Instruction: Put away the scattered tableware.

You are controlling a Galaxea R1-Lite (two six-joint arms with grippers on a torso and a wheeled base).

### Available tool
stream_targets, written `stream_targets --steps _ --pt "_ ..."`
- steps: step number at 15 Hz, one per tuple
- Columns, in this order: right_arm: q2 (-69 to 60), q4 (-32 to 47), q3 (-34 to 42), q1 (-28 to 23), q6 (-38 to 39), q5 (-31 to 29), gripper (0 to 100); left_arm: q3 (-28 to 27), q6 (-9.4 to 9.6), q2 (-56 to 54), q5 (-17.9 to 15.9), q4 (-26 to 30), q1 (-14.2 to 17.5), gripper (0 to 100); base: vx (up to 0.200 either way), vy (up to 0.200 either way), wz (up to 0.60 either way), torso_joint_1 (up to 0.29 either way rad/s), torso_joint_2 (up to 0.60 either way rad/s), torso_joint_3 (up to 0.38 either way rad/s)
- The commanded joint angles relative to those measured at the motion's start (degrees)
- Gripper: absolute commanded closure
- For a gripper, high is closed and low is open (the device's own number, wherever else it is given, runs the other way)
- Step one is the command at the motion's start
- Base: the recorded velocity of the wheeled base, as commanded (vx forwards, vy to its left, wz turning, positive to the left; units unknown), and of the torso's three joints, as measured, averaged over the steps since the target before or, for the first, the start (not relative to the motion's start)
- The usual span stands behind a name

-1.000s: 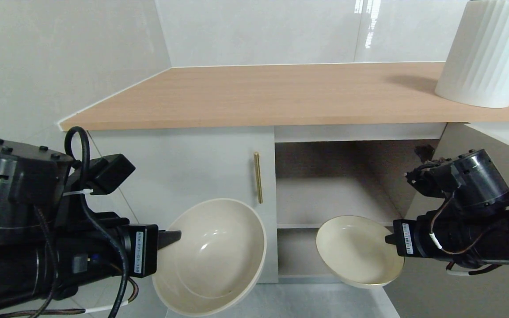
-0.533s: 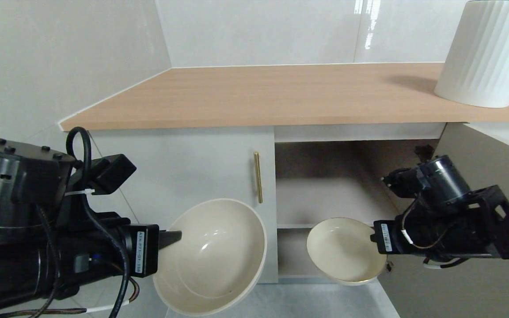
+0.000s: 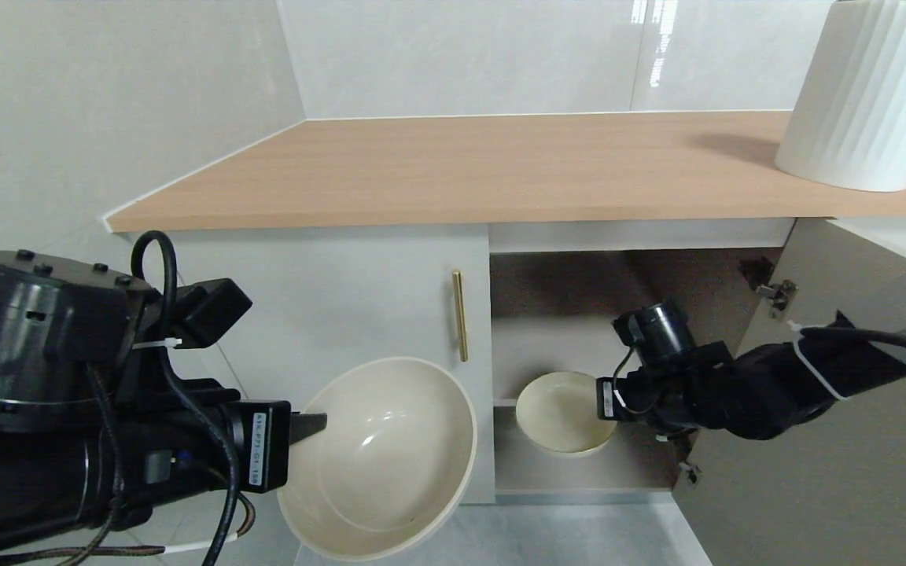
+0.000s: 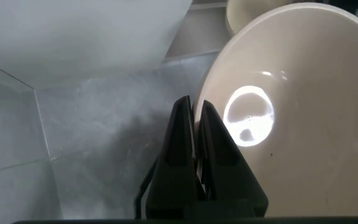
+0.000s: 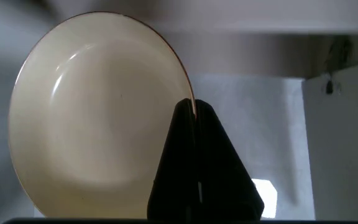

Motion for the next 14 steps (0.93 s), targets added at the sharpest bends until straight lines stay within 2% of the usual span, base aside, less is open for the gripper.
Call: stream_targets --steps 1,4,7,9,14 --pt "5.98 -0.08 -3.98 -2.71 1.83 -0.48 100 -0.06 -0.06 0.20 0.04 0.00 -0.01 100 0.000 0.000 0.00 0.000 0.00 0.000" --pt "9.14 -1.84 -5.82 -3.68 3.15 -1.54 100 0.12 -0.06 0.46 0.04 0.00 -0.01 100 0.000 0.000 0.00 0.000 0.00 0.000" --pt "12.39 -7.29 -7.75 -4.65 2.97 -6.02 100 0.12 -0.06 0.46 0.04 0.00 -0.01 100 0.000 0.000 0.00 0.000 0.00 0.000" --pt "14.50 -7.37 -9.95 -5.09 3.85 -8.92 100 0.12 -0.06 0.55 0.04 0.00 -0.01 100 0.000 0.000 0.00 0.000 0.00 0.000" --pt "17.75 -7.20 -14.70 -7.02 5.43 -11.64 100 0.12 -0.06 0.73 0.04 0.00 -0.01 100 0.000 0.000 0.00 0.000 0.00 0.000"
